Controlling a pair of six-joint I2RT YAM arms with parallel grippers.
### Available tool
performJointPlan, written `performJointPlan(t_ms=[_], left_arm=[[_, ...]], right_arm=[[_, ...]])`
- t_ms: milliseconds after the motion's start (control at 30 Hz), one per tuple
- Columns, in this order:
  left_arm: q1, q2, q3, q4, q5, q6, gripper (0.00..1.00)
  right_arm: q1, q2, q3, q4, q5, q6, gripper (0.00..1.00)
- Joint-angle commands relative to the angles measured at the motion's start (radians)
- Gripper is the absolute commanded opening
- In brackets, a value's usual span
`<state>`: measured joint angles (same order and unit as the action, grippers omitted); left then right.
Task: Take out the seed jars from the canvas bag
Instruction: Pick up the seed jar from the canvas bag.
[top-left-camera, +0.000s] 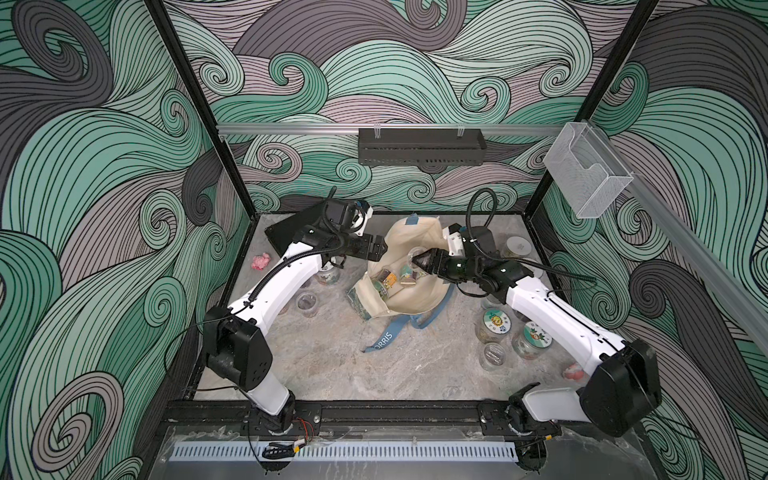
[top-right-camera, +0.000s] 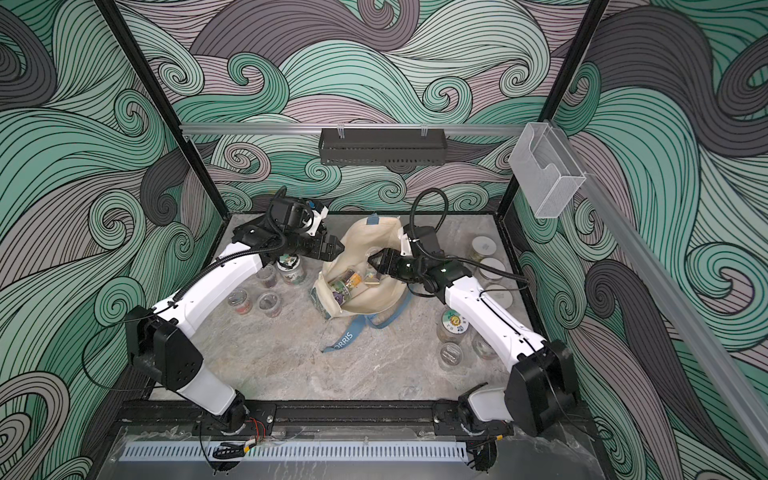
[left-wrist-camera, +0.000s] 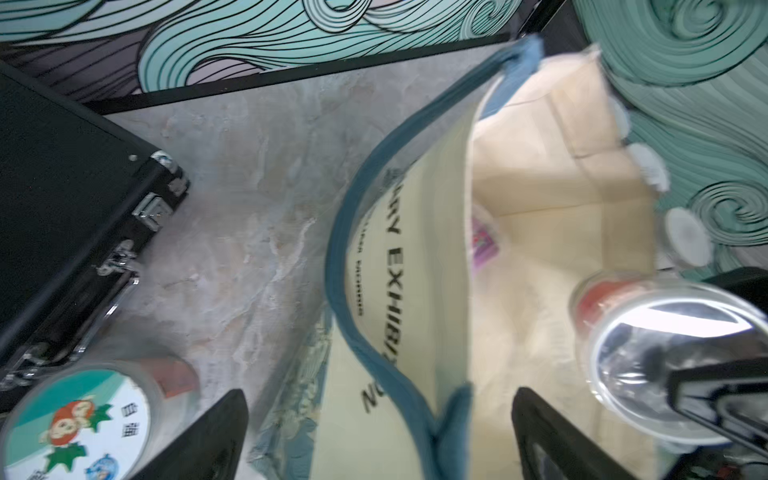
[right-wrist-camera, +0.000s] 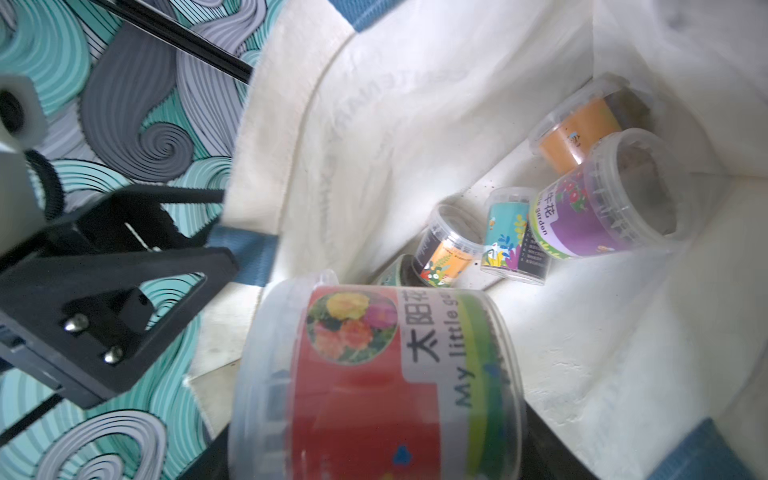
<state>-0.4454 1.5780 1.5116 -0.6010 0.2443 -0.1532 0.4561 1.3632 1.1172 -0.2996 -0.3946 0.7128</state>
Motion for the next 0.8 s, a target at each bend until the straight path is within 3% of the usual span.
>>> performJointPlan(t_ms=[0, 333, 767], left_arm=[[-0.022, -0.124, -0.014, 0.057, 0.128, -0.069, 0.99], [-0.158, -0.399, -0.187, 0.02, 0.074, -0.061, 0.99], [-0.234, -0.402, -0.209, -0.037, 0.06, 0.066, 0.99]], right_arm=[[-0.027, -0.034, 0.0, 0.05, -0.182, 0.107, 0.64], [-0.04, -0.059, -0.043, 0.282, -0.454, 0.376, 0.64], [0.054, -0.052, -0.054, 0.328, -0.537, 0.436, 0.65]])
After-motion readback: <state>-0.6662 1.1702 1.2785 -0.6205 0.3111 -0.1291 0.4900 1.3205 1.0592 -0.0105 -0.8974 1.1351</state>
